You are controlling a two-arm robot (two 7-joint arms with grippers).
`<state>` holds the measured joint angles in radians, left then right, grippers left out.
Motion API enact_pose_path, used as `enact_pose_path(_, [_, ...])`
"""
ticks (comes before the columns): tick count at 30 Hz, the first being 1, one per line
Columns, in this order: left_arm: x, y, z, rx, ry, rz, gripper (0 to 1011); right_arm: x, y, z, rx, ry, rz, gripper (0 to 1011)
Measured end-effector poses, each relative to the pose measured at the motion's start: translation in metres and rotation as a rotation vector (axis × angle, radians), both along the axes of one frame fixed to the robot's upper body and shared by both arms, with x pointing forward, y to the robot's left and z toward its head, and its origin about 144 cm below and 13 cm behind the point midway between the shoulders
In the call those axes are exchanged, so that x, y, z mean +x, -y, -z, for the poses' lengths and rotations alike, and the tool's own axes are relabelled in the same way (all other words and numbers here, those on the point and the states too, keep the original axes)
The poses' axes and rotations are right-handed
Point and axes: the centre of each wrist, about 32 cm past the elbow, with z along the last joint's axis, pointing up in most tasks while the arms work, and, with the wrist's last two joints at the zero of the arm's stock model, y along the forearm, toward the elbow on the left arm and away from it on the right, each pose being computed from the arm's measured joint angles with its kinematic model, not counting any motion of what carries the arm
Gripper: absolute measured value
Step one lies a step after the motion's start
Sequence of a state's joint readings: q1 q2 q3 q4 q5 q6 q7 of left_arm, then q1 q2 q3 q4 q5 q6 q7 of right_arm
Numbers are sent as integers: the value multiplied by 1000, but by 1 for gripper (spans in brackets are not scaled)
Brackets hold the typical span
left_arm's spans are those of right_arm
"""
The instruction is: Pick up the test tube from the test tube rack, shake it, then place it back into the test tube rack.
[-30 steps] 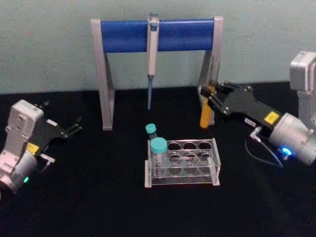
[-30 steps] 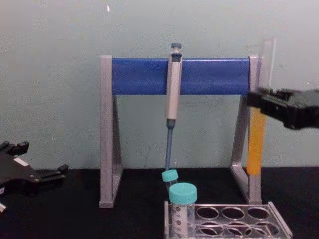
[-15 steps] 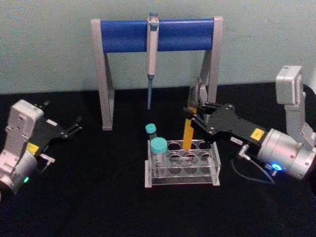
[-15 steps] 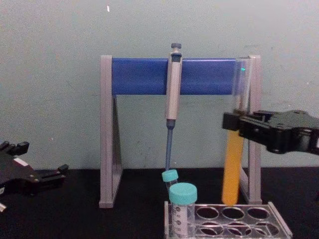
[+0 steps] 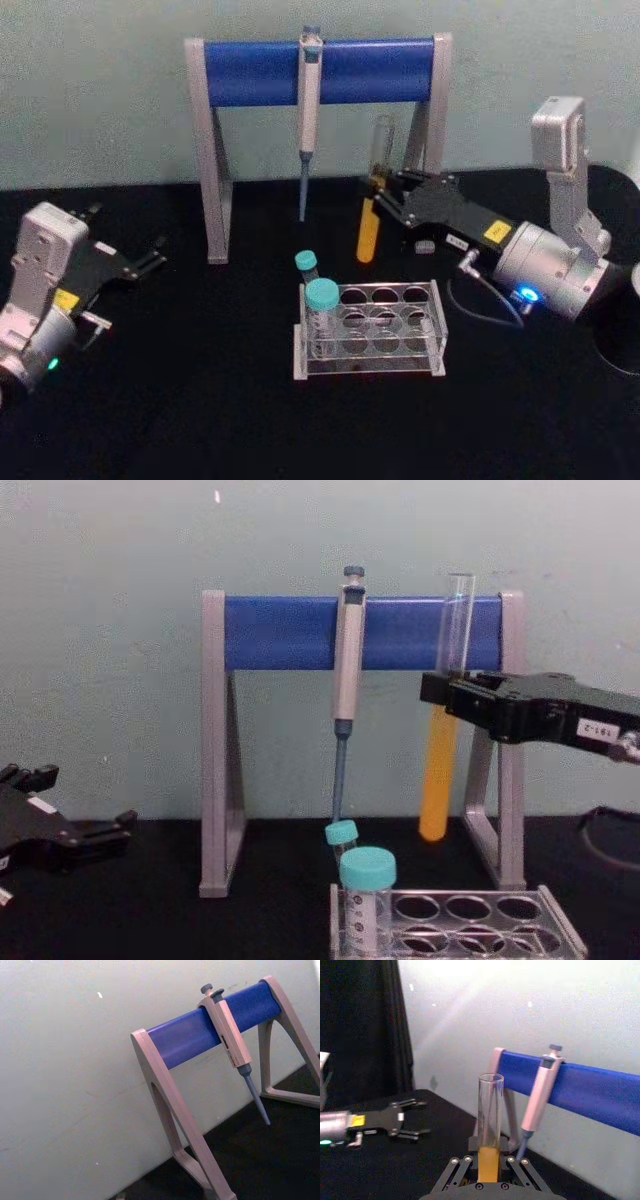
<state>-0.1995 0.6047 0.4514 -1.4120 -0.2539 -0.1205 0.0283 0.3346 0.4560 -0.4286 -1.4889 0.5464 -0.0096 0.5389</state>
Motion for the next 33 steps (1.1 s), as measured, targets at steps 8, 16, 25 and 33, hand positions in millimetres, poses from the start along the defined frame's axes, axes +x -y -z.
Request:
enact_pose_path(8, [0,0,0,0,0,0,1001,8,4,-1,-8,1,54,220])
enact_pose_path(16, [0,0,0,0,0,0,1001,7,10,0,-19,0,79,220])
enact_pose_path(25, [0,0,0,0,0,0,1001,-9,26,1,-38,-7,117,220])
enact_pose_path(33, [0,0,0,0,0,0,1001,-34,29,3,-59,-44,63,220])
